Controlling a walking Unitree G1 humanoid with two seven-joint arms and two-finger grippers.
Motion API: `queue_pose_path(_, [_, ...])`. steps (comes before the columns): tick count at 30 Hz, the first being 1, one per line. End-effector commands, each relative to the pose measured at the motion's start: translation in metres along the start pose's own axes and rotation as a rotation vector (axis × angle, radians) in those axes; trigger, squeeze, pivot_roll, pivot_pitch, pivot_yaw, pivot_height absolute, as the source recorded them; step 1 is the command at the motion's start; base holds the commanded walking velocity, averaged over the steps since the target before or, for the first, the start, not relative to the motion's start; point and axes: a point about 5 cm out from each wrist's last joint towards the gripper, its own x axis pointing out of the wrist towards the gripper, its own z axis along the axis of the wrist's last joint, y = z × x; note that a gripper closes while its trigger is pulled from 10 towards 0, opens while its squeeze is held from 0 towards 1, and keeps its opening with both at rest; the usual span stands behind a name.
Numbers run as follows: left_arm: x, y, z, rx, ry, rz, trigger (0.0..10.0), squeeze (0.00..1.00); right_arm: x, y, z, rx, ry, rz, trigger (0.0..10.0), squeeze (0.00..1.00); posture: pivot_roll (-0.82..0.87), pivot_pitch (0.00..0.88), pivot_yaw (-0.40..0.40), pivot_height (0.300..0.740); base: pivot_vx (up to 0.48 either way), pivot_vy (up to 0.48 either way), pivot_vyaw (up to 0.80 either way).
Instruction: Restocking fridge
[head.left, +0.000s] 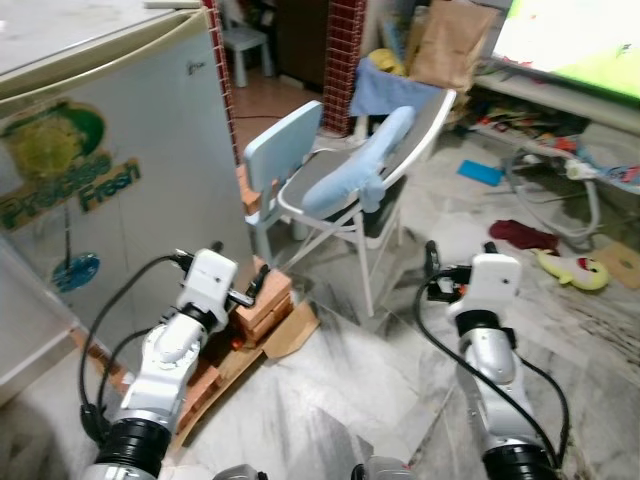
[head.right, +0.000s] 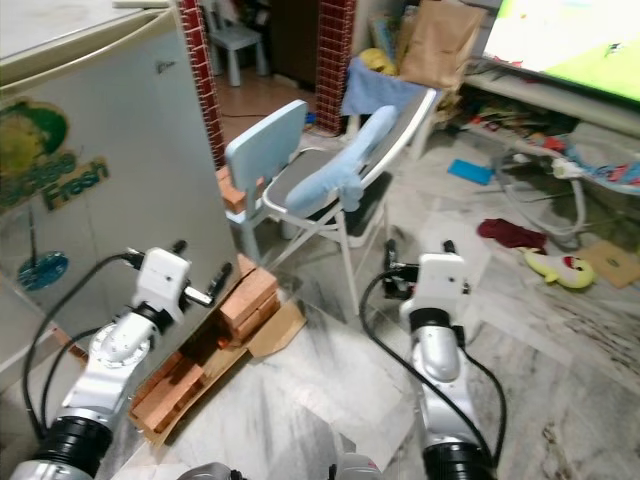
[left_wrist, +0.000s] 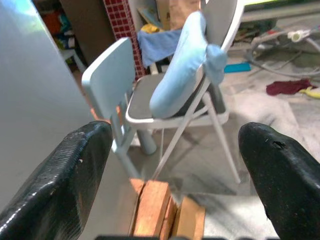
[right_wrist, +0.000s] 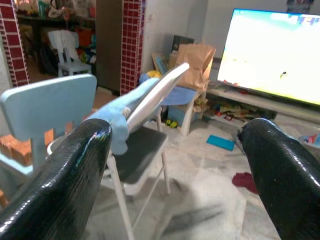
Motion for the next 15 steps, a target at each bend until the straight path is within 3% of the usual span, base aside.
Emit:
queue_pose_path(1, [-0.004,0.01,-0.001,0.047,-0.002,0.016,10.0,0.0,0.01,0.011,0.004,0.012,-0.009,0.033,10.0,0.0,0.0,0.0,-0.018,0.74,0.0,0.48,0.0])
queue_pose_path(15, [-0.002,0.008,0.0,0.073,-0.007,-0.016,10.0,0.0,0.02,0.026,0.009,-0.03,-0.022,0.101,10.0,0.0,0.01,0.0,-0.049,0.74,0.0,0.48,-0.03])
